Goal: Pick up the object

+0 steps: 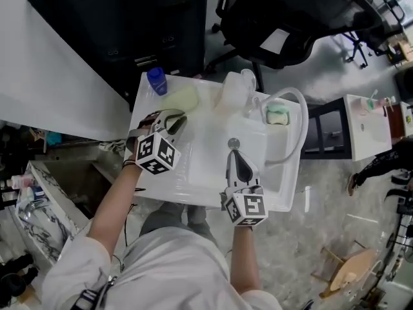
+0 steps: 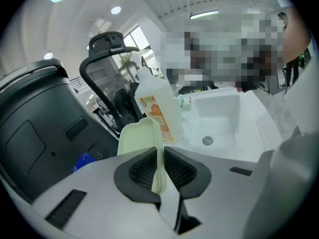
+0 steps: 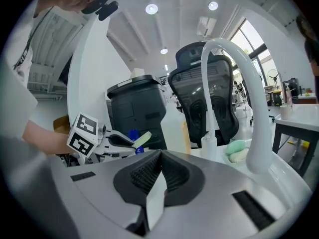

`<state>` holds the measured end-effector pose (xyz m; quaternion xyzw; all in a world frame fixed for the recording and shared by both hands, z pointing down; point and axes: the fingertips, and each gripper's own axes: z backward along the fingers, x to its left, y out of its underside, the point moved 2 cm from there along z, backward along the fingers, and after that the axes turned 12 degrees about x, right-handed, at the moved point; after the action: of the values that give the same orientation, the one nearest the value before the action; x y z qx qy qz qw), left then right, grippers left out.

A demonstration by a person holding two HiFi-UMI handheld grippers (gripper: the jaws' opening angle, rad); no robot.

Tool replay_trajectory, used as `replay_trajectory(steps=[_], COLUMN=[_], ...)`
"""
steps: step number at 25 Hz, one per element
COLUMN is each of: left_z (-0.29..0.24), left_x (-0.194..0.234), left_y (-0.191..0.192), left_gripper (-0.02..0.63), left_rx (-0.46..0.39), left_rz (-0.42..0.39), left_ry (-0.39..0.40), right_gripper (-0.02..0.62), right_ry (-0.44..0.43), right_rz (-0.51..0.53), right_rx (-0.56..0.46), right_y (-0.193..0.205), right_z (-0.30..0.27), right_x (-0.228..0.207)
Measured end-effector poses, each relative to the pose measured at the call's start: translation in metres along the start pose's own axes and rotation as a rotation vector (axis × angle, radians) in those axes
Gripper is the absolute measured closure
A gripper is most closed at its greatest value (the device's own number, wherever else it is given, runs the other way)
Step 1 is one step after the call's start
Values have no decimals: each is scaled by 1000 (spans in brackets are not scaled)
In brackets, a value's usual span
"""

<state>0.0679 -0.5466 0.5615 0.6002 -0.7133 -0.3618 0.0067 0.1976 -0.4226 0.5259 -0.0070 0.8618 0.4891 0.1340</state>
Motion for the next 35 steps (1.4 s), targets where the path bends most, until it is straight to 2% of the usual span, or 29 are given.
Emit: replay_trajectory(steps=[6, 12, 28, 35], left_z=[52, 100, 197, 226], left_x=[0, 2, 24, 34], left_y=[-5, -12, -5, 5], left_gripper=[545, 545, 545, 545], left_rx=[-62, -141, -275, -310], left_rz=[84, 210, 386, 430], left_ry=[-73, -139, -287, -340], right_gripper=[588, 588, 588, 588], right_ry=[-16, -28, -51, -48], right_rz=[32, 64, 127, 153], right_rx=[-43, -83, -192, -235], right_y=[-15, -34, -86, -107], right_z=[23, 42, 74, 83], right_x=[13, 22, 43, 50])
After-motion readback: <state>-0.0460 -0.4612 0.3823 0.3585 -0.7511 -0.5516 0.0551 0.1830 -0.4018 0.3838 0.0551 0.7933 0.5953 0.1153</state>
